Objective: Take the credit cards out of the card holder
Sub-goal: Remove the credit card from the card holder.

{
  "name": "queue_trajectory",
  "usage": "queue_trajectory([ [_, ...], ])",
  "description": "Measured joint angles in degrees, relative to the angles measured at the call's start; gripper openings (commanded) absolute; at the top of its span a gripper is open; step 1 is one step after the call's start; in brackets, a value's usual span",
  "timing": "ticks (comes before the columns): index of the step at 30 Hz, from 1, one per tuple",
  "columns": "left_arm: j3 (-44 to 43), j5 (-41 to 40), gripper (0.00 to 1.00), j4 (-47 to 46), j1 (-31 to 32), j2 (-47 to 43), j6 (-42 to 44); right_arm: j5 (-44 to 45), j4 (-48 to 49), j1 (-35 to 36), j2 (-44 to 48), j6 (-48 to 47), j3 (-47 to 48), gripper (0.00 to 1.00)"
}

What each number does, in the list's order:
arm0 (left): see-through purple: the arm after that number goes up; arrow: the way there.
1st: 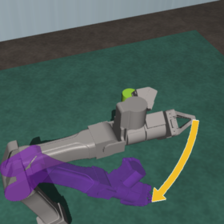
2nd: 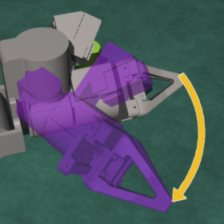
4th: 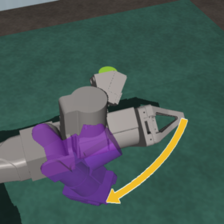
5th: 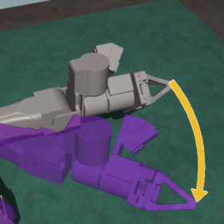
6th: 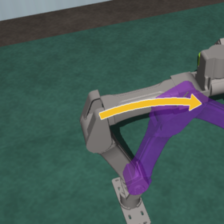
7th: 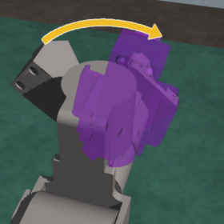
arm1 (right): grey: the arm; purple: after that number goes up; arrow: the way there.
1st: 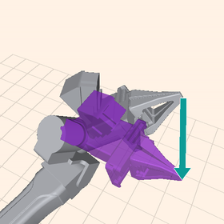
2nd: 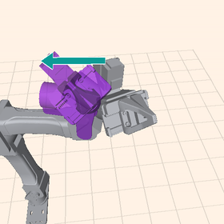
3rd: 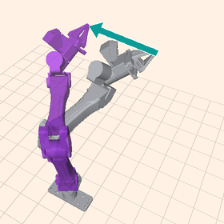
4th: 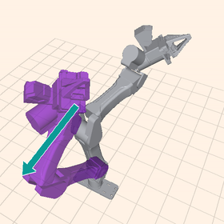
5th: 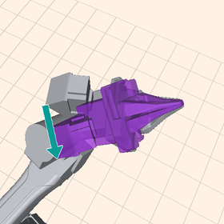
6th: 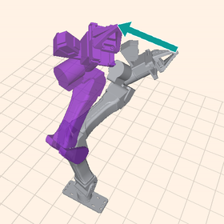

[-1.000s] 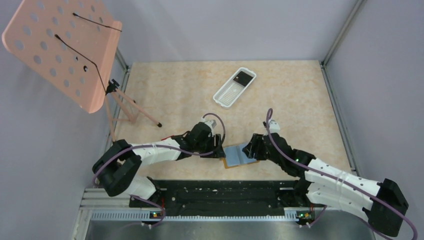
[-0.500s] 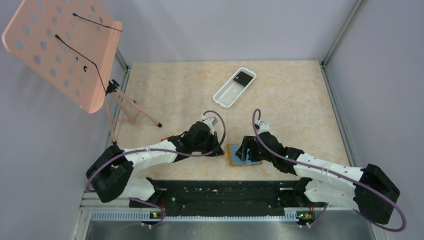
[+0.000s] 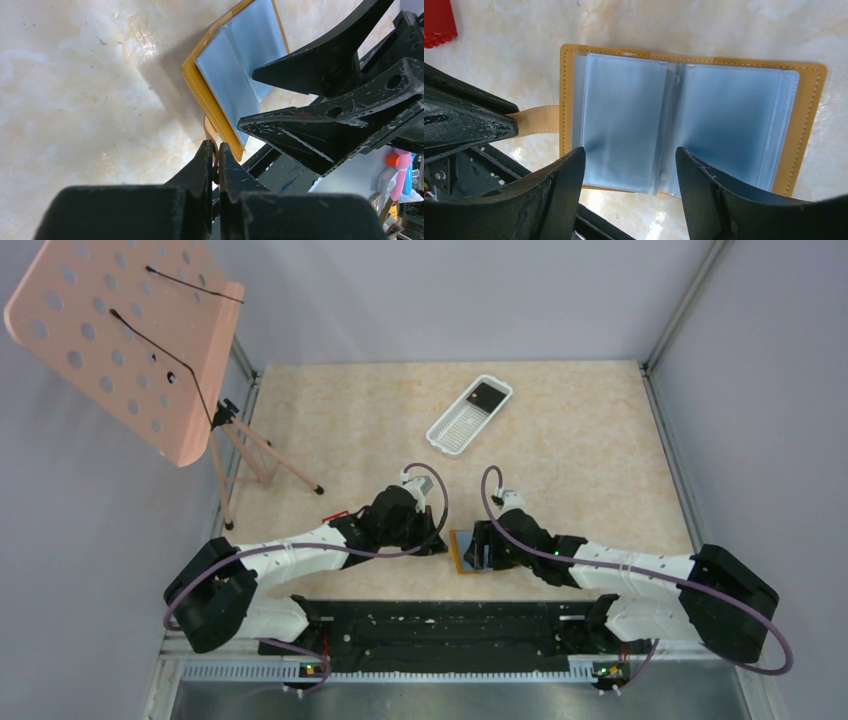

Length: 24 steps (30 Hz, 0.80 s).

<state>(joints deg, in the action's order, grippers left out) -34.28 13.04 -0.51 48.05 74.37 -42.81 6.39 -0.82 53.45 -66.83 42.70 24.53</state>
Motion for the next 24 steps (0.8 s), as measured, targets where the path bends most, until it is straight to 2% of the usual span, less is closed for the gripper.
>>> queue_trajectory([
  [12,0.2,0.0,0.00,0.0,0.0,-0.8,0.1,0.9,1.3,2.4,-4.2,0.6,2.3,0.67],
  [19,0.4,0.0,0.00,0.1,0.0,-1.2,0.1,3.8,-0.9,3.4,-5.3,0.6,3.8,0.52],
  [24,0.9,-0.1,0.00,0.2,0.0,-1.6,0.1,6.7,-3.1,3.5,-3.9,1.0,3.7,0.46],
])
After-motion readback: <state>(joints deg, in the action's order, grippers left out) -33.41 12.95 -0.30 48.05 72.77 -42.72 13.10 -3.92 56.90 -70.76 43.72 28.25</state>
